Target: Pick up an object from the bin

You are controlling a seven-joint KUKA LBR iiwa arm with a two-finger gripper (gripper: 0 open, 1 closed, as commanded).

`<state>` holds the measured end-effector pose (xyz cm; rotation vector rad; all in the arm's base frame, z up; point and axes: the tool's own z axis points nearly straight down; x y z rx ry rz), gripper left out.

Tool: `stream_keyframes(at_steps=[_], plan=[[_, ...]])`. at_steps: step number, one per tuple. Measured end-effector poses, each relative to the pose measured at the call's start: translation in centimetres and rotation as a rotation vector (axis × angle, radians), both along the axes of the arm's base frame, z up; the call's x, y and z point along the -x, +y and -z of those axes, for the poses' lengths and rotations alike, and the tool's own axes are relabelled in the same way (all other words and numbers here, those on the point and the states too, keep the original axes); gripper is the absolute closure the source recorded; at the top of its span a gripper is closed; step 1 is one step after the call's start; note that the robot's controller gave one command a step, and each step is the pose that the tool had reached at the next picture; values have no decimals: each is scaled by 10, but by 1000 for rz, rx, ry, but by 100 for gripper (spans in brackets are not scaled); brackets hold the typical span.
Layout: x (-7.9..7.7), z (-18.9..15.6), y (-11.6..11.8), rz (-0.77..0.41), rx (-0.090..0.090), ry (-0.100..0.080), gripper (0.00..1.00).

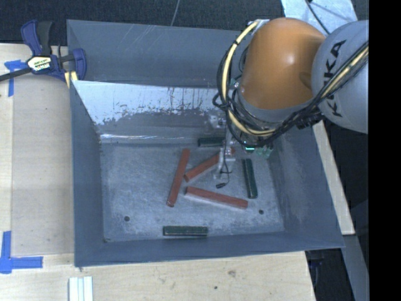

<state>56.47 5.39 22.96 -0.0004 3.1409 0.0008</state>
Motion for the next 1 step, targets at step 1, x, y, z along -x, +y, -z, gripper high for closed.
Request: stream_keyframes(at_steps=[1], plan=[[-1, -1, 0, 1, 0, -3, 0]])
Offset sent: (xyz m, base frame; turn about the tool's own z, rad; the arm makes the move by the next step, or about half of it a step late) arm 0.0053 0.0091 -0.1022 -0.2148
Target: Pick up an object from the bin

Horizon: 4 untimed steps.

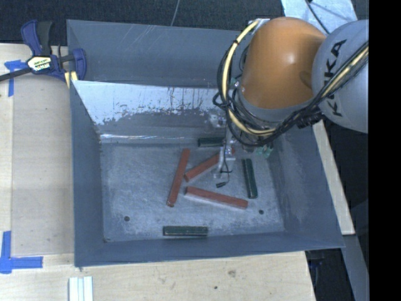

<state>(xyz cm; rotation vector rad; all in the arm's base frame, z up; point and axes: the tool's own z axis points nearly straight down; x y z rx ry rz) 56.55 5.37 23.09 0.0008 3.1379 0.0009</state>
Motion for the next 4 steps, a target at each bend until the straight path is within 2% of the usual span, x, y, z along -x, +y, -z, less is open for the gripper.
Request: stream_keyframes(at_steps=[1, 2, 3, 4], plan=[[-3, 30, 3, -69, 1, -6, 0], [-6, 97, 0, -80, 0, -4, 0], [-38, 167, 14, 30, -4, -10, 0], [-9, 157, -30, 143, 0, 1, 0]])
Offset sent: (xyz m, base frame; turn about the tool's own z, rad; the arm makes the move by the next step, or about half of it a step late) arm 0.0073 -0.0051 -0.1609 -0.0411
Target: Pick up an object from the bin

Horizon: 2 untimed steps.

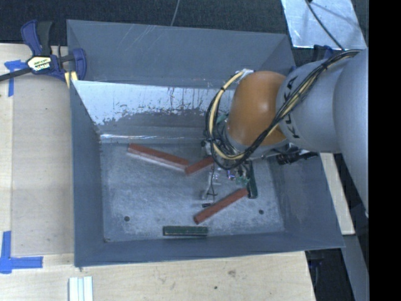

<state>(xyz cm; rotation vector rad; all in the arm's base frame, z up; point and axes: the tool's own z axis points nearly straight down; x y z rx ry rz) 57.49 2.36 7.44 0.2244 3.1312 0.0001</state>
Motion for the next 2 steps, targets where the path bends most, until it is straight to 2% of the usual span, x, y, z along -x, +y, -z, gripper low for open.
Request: stream_keyframes(at_steps=[1, 2], plan=[[-43, 2, 96, -76, -3, -7, 100], [-43, 2, 95, -76, -3, -7, 100]])
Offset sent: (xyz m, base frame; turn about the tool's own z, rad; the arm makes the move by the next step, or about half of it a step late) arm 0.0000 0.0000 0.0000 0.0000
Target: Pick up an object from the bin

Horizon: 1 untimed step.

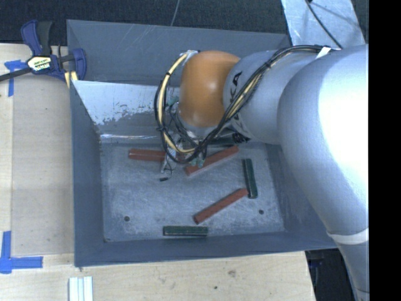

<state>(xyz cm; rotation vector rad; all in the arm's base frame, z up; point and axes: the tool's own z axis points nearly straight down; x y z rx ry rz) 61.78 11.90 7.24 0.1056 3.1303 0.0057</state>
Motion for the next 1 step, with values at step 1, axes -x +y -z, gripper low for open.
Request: stream_keyframes(at_steps=[1], plan=[[8, -202, -11, 45, 1, 0, 100]])
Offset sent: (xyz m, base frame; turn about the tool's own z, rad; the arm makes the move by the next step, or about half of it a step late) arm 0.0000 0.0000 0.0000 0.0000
